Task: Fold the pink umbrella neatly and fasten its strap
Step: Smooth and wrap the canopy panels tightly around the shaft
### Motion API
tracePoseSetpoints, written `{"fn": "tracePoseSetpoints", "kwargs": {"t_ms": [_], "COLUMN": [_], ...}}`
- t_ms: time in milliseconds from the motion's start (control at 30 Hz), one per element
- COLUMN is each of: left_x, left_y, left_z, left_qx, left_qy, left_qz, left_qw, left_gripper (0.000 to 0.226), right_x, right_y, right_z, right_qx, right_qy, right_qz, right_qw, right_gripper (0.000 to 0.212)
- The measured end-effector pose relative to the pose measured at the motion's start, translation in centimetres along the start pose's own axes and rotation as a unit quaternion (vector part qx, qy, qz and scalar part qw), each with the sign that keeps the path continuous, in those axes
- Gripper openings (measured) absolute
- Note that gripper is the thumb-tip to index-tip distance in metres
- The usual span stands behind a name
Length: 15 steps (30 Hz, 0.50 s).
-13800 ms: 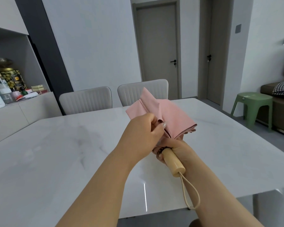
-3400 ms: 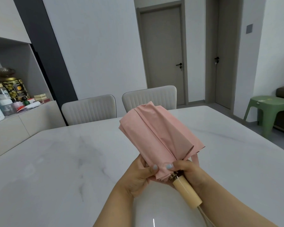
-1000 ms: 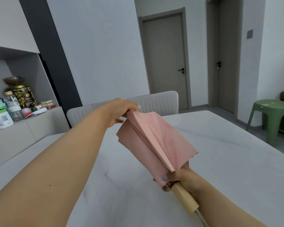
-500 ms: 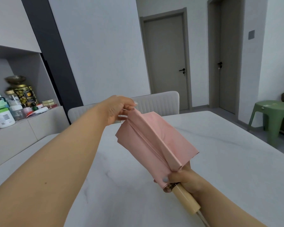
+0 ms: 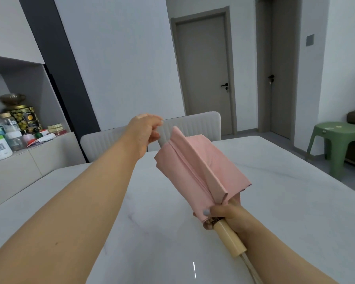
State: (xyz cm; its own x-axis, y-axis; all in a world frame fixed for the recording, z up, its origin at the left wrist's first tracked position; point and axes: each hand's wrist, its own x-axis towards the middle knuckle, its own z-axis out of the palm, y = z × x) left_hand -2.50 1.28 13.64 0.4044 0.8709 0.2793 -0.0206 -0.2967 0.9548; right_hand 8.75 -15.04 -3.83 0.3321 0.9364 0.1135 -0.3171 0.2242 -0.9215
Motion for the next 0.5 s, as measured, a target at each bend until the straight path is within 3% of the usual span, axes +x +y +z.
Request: {"fn": "tracePoseSetpoints", "kwargs": {"t_ms": [167,333,433,500], "left_x": [-3.6,-7.9,-8.7,-8.5], "left_y": [-2.5,-3.8,-4.3,-4.8], "left_z": [2.6,4.7,5.3,5.3], "left_qx": [0.121,0.252,0.281,0.298], "left_qy": [-0.077,-0.205,-0.221,-0.197], "left_qz": [0.050,0.090,0.061,0.048], "left_qw": [0.988,0.942,0.932,0.933], "left_gripper": [0.011,0.039,0.053,0.053], "right_x": [0.4,1.2,1.2,0.9], "right_y": [-0.3,0.0,-0.1,-0.5], "right_z": [-0.1,-0.9,-1.0,-0.6], "right_qx": [-0.002,0.000,0.035,0.040], "right_qy": [0.049,0.069,0.057,0.034], "right_qz": [-0.001,0.023,0.009,0.008], "right_qw": [0.999,0.997,0.998,0.999], "right_gripper": [0.038,0.037,0.034,0.046]}}
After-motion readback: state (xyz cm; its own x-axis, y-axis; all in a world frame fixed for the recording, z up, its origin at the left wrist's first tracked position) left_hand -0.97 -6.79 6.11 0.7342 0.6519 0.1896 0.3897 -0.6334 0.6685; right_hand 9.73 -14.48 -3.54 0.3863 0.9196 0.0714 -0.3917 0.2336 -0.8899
